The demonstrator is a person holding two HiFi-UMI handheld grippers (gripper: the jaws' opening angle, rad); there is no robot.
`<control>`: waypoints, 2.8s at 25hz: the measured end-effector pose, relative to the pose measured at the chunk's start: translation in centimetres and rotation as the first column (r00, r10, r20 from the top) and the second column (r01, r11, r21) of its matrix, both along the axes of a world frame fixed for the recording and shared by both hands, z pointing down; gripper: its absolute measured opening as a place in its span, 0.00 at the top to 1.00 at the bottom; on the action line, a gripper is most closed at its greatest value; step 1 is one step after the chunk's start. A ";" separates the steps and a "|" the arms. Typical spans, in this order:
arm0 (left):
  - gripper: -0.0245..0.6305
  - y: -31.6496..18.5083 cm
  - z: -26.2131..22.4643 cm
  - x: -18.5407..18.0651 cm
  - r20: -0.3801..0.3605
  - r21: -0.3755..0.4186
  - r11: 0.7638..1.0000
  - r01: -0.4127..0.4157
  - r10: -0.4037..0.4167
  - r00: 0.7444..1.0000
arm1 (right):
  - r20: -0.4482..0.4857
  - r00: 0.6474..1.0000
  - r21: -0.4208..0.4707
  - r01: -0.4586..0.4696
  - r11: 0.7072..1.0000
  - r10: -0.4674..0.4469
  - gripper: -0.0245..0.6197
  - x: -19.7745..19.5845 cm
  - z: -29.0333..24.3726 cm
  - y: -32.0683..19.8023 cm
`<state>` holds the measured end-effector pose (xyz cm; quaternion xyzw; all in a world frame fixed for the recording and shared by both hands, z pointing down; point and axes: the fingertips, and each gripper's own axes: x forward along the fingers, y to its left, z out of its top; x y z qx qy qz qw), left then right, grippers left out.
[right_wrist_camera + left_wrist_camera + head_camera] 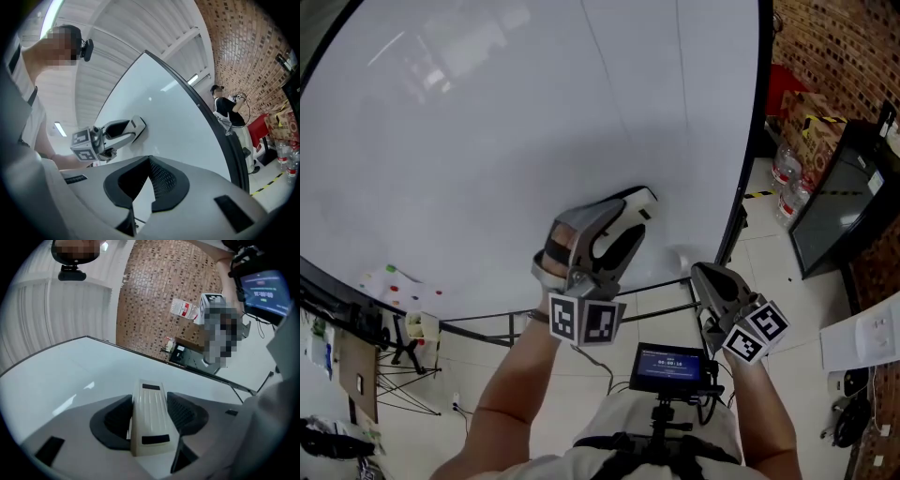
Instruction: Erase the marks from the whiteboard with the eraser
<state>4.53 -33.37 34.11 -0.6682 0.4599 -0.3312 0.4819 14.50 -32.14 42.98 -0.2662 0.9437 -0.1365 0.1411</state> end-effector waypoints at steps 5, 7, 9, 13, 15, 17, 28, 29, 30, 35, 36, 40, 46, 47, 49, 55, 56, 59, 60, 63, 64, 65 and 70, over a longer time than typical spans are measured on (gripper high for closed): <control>0.56 0.1 3.7 -0.6 0.007 -0.102 0.994 0.034 -0.034 0.999 | -0.002 0.999 0.001 0.038 0.999 -0.038 0.94 -0.7 -0.2 -0.3; 0.56 0.1 4.0 -0.8 0.003 -0.119 0.992 0.046 -0.046 0.999 | -0.002 0.998 0.012 0.057 0.998 -0.057 0.94 -1.3 -0.6 -0.2; 0.56 0.1 3.9 -0.8 0.008 -0.124 0.991 0.055 -0.055 0.998 | -0.008 0.997 0.028 0.072 0.997 -0.072 0.94 -1.7 -1.1 -0.1; 0.56 -0.1 1.8 -0.3 -0.002 -0.061 0.996 0.064 -0.064 0.998 | -0.013 0.996 0.065 0.088 0.994 -0.088 0.94 -1.5 -2.5 -0.6; 0.56 -0.1 -0.6 0.1 -0.027 -0.014 0.998 0.055 -0.055 0.998 | 0.004 0.994 0.084 0.105 0.991 -0.106 0.94 -1.2 -3.6 -0.5; 0.56 -0.1 -2.9 0.8 -0.010 0.022 0.999 0.040 -0.040 0.999 | 0.017 0.991 0.124 0.130 0.984 -0.133 0.94 -1.1 -5.1 0.2; 0.56 0.2 -11.0 1.3 -0.100 0.188 0.972 0.140 -0.123 0.987 | -0.004 0.965 0.349 0.248 0.904 -0.263 0.94 -0.9 -12.8 3.2; 0.56 0.2 -10.5 1.2 -0.104 0.185 0.972 0.146 -0.129 0.986 | -0.003 0.965 0.352 0.248 0.903 -0.264 0.94 -0.8 -12.9 3.2; 0.56 0.2 -9.9 1.1 -0.103 0.175 0.973 0.150 -0.134 0.986 | -0.003 0.965 0.352 0.248 0.902 -0.264 0.94 -0.9 -13.0 3.1; 0.56 -0.1 -5.9 0.2 -0.128 0.042 0.989 0.139 -0.132 0.983 | -0.016 0.968 0.337 0.243 0.910 -0.252 0.94 -1.7 -12.9 1.9; 0.56 -0.1 -5.1 0.0 -0.138 0.014 0.991 0.136 -0.132 0.982 | -0.015 0.967 0.335 0.243 0.910 -0.253 0.94 -1.9 -12.9 1.8; 0.56 0.4 -3.9 -0.4 -0.180 -0.027 0.991 0.129 -0.131 0.975 | -0.025 0.965 0.335 0.253 0.908 -0.260 0.94 -2.4 -13.3 1.6; 0.55 0.1 -5.5 -0.4 -0.361 -0.128 0.991 0.045 -0.089 0.928 | -0.041 0.966 0.350 0.253 0.902 -0.255 0.94 -2.5 -15.1 0.8; 0.55 0.0 -6.0 -0.3 -0.361 -0.114 0.992 0.046 -0.085 0.929 | -0.042 0.964 0.364 0.258 0.895 -0.261 0.94 -2.5 -15.7 0.7; 0.55 0.0 -7.2 0.3 -0.341 -0.067 0.996 0.060 -0.079 0.937 | -0.041 0.960 0.383 0.270 0.883 -0.276 0.94 -2.1 -16.7 1.0; 0.55 -1.3 -13.2 2.4 -0.222 0.059 0.997 0.057 -0.043 0.974 | -0.013 0.956 0.393 0.273 0.878 -0.292 0.94 -0.9 -18.8 0.9; 0.55 -1.3 -14.1 2.3 -0.211 0.080 0.995 0.058 -0.040 0.977 | -0.016 0.956 0.390 0.277 0.878 -0.294 0.94 -1.1 -18.7 1.0; 0.55 -0.9 -15.5 1.1 -0.222 0.122 0.991 0.063 -0.034 0.974 | -0.026 0.956 0.388 0.280 0.878 -0.293 0.94 -2.1 -17.5 1.2; 0.55 -0.8 -15.7 0.8 -0.230 0.131 0.989 0.064 -0.033 0.973 | -0.023 0.956 0.390 0.277 0.878 -0.291 0.94 -2.3 -17.3 1.2; 0.55 -0.6 -15.6 0.9 -0.203 0.186 0.979 0.079 -0.041 0.978 | -0.015 0.956 0.397 0.273 0.876 -0.292 0.94 -2.1 -17.6 1.3; 0.55 -0.7 -15.2 1.0 -0.181 0.202 0.976 0.084 -0.047 0.982 | -0.015 0.956 0.400 0.274 0.875 -0.293 0.94 -2.1 -17.8 1.3; 0.55 -0.8 -14.5 1.2 -0.170 0.199 0.976 0.086 -0.052 0.984 | -0.015 0.956 0.402 0.274 0.873 -0.293 0.94 -2.0 -17.9 1.2; 0.55 -0.4 -6.9 1.7 -0.217 0.036 0.994 0.100 -0.090 0.972 | -0.014 0.959 0.385 0.265 0.884 -0.282 0.94 -1.3 -18.1 1.5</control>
